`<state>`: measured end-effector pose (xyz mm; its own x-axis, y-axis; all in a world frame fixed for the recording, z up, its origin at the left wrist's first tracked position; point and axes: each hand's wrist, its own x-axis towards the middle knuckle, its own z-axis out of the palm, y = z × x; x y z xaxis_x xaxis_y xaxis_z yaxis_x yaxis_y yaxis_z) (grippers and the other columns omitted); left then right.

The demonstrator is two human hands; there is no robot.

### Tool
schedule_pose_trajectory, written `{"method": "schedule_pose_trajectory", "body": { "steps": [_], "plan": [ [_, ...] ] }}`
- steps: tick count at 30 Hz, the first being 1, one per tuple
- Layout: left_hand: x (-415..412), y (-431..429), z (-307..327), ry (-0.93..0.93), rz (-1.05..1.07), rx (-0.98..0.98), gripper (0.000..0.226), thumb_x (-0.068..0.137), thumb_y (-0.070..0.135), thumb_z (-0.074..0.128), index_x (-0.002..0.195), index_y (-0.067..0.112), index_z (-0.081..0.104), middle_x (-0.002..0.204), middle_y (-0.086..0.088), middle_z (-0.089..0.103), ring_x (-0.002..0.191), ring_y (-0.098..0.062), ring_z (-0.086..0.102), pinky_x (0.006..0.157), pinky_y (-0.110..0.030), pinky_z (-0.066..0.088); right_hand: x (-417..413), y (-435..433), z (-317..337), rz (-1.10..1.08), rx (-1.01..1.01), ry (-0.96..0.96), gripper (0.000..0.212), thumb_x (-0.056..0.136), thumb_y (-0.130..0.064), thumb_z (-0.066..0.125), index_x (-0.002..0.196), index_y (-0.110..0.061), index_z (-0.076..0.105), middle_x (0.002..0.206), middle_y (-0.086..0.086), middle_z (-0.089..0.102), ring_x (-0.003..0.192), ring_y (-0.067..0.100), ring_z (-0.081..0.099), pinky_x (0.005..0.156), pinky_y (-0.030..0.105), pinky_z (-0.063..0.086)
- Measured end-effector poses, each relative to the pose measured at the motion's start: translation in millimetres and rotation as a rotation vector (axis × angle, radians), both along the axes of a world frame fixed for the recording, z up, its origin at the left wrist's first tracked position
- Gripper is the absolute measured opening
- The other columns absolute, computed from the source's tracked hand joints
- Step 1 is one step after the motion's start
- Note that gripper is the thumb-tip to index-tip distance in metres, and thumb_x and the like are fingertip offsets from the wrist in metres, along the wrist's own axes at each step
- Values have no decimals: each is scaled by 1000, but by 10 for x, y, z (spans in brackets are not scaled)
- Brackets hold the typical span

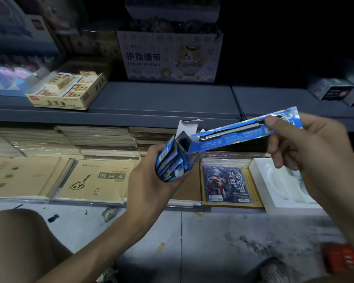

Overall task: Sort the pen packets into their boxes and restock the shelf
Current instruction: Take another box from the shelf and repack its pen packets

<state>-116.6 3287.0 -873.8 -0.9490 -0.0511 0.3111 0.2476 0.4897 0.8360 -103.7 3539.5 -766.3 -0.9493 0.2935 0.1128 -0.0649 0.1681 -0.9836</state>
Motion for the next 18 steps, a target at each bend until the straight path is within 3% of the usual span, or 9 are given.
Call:
{"method": "schedule_pose_trajectory", "body": {
  "steps": [4,6,9,14,18],
  "plan": [
    [-11,-17,-73,12,-23,-101,64,70,36,94,117,45,51,102,19,71,93,-5,70,74,-40,60,8,-44,6,34,81,22,25,98,-15,68,77,-2,67,52,12,58,34,21,44,35,20,25],
    [-9,-12,-95,43,-43,-166,67,68,34,95,118,42,51,100,17,72,90,-11,70,70,-41,59,16,-89,-1,67,138,9,22,97,-17,70,76,-10,71,50,12,59,33,23,42,36,16,28],
    [27,27,-124,75,-78,-247,68,67,27,95,116,40,50,97,16,70,83,-10,67,65,-41,58,21,-202,-81,145,292,-67,25,93,-28,75,69,-21,73,47,9,61,33,18,43,39,18,34],
    [66,82,-153,2,-119,-145,68,71,30,95,118,48,49,102,22,69,93,1,67,73,-29,60,52,-364,-187,232,394,-94,15,88,-43,76,87,-28,74,53,3,67,34,11,49,47,27,45],
    [83,90,-90,-33,-137,-70,66,73,33,94,112,56,46,111,34,62,95,10,64,75,-18,57,55,-385,-180,165,332,-23,13,92,-32,75,83,-23,72,56,0,69,36,17,54,47,32,51]
  ]
}}
